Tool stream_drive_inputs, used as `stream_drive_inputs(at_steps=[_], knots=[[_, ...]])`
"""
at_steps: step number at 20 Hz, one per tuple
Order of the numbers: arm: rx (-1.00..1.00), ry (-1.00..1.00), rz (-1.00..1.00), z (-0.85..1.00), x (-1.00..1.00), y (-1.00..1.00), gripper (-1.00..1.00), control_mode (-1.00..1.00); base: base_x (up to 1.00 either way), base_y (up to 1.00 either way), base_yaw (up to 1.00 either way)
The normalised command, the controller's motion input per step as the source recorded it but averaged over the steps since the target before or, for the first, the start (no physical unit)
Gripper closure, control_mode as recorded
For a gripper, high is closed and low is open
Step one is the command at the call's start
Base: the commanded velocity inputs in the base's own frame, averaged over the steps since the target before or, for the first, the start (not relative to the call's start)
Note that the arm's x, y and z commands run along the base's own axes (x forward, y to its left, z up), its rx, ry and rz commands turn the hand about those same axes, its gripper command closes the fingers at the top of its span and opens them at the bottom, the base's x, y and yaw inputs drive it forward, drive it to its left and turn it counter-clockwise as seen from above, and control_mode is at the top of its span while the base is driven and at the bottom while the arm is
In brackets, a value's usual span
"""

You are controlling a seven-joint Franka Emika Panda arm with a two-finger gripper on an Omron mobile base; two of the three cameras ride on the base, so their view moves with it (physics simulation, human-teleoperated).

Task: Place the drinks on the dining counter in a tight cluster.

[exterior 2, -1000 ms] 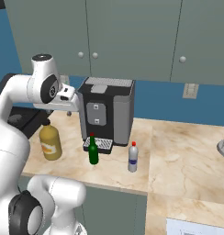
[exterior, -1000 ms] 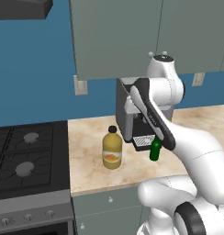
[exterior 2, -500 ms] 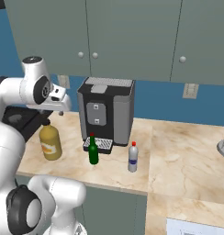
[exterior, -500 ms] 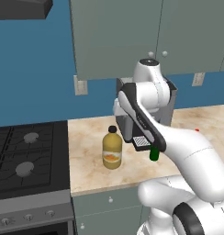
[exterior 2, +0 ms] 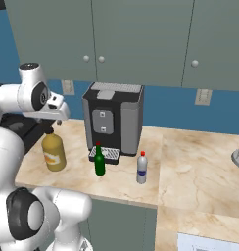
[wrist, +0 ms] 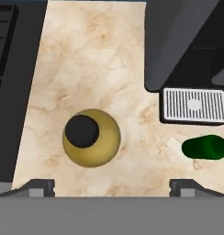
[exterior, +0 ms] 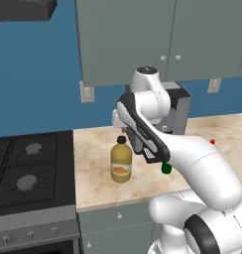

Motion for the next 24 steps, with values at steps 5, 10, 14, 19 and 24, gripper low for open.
stream_drive_inputs(at_steps=[5,10,14,19,24], knots=[[0.0,0.02,0.0,-0.13,0.05,0.29,-1.0,-1.0,0.0,0.0,0.0],[0.0,0.0,0.0,-0.14,0.04,0.23,-1.0,-1.0,0.0,0.0,0.0],[0.0,0.0,0.0,-0.21,0.22,0.11,-1.0,-1.0,0.0,0.0,0.0],[0.0,0.0,0.0,-0.2,0.17,0.0,-1.0,-1.0,0.0,0.0,0.0],[0.0,0.0,0.0,-0.19,0.11,0.0,-1.0,-1.0,0.0,0.0,0.0]])
